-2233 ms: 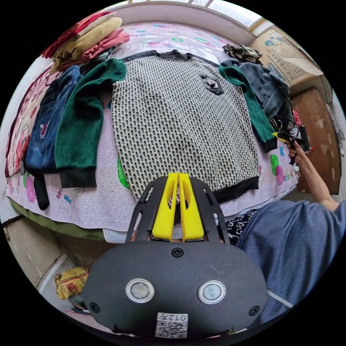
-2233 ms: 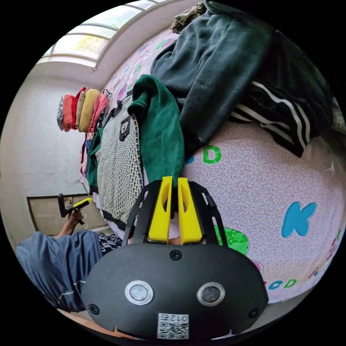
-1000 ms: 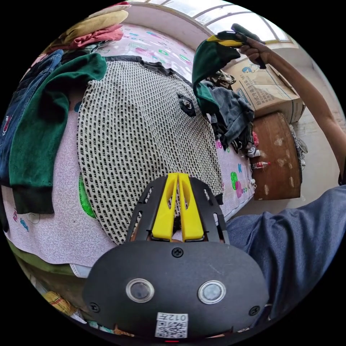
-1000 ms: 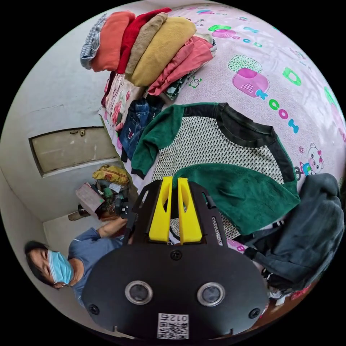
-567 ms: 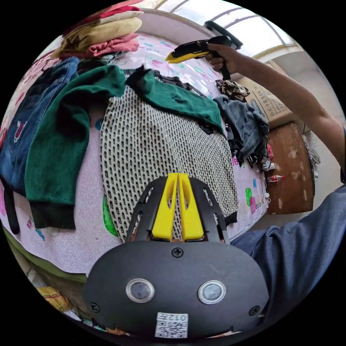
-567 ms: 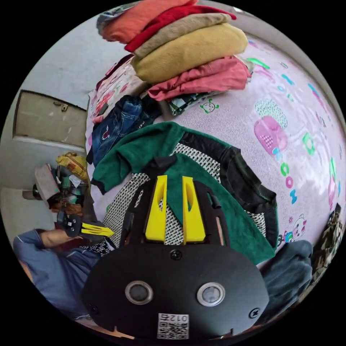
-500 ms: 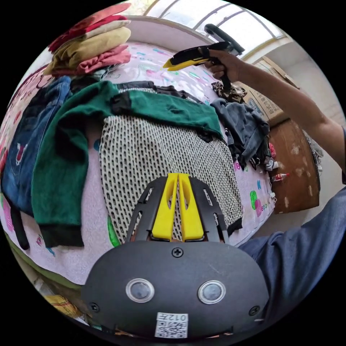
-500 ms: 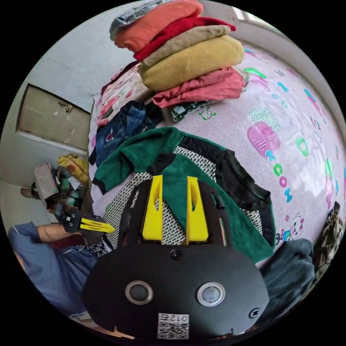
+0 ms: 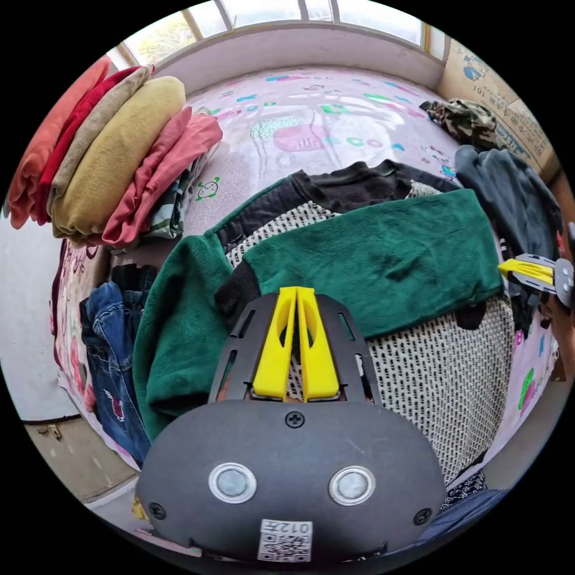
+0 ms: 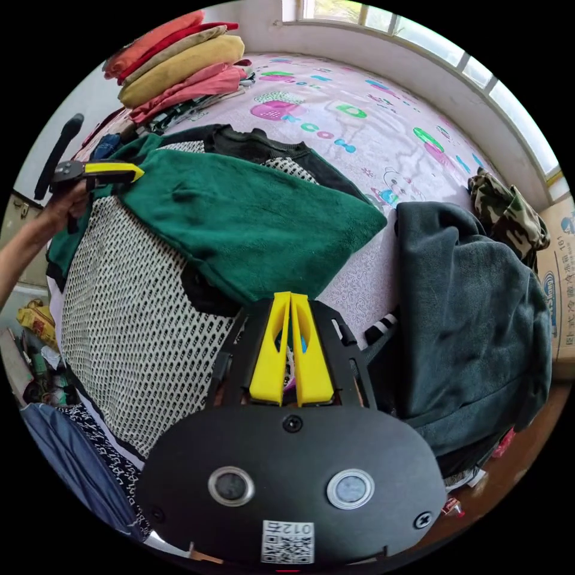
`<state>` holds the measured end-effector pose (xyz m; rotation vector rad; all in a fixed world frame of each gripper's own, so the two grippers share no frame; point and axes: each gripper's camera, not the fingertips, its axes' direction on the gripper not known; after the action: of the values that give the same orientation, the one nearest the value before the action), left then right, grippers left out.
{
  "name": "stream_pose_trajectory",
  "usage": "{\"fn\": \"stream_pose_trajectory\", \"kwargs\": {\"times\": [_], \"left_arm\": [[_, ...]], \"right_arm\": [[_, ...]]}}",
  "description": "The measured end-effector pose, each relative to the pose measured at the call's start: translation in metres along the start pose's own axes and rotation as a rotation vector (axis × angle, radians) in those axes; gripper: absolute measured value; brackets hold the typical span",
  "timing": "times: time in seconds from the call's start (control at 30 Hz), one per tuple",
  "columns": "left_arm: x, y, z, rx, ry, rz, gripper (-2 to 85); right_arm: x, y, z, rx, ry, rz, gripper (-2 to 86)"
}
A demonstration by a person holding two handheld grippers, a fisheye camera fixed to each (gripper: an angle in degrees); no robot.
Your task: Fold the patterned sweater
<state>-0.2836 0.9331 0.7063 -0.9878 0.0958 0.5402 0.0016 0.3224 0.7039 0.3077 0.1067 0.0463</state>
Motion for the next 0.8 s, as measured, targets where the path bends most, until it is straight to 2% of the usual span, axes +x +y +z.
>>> {"fn": "stream_pose_trajectory", "kwargs": {"times": [0.17,0.27,0.43,0.57,0.63,0.7,0.8], "left_arm": [[0.02,-0.001,0.001,-0.046,-0.075,0.131,0.0],[0.03,0.006,-0.004,-0.017,-0.124,0.171,0.0],[0.023,0.021,-0.016,0.048,-0.052,0.073,0.3],[-0.006,0.032,-0.034,0.058,0.139,-0.064,0.5],[-0.017,0.049,-0.06,0.133,0.186,-0.136,0.6],[-0.029,0.09,-0.105,0.272,0.216,-0.187,0.6],[-0.06,0.167,-0.15,0.334,0.194,-0.35,0.9]], "right_arm": [[-0.034,0.007,0.002,-0.044,0.113,-0.146,0.1],[-0.055,0.022,-0.004,-0.023,0.186,-0.206,0.2],[-0.068,0.046,-0.016,0.042,0.222,-0.159,0.5],[-0.053,0.057,-0.034,0.027,0.112,-0.035,0.4],[-0.04,0.061,-0.047,0.013,0.043,0.052,0.2],[-0.03,0.079,-0.078,0.108,-0.024,0.154,0.1],[-0.049,0.104,-0.123,0.242,-0.012,0.11,0.0]]}}
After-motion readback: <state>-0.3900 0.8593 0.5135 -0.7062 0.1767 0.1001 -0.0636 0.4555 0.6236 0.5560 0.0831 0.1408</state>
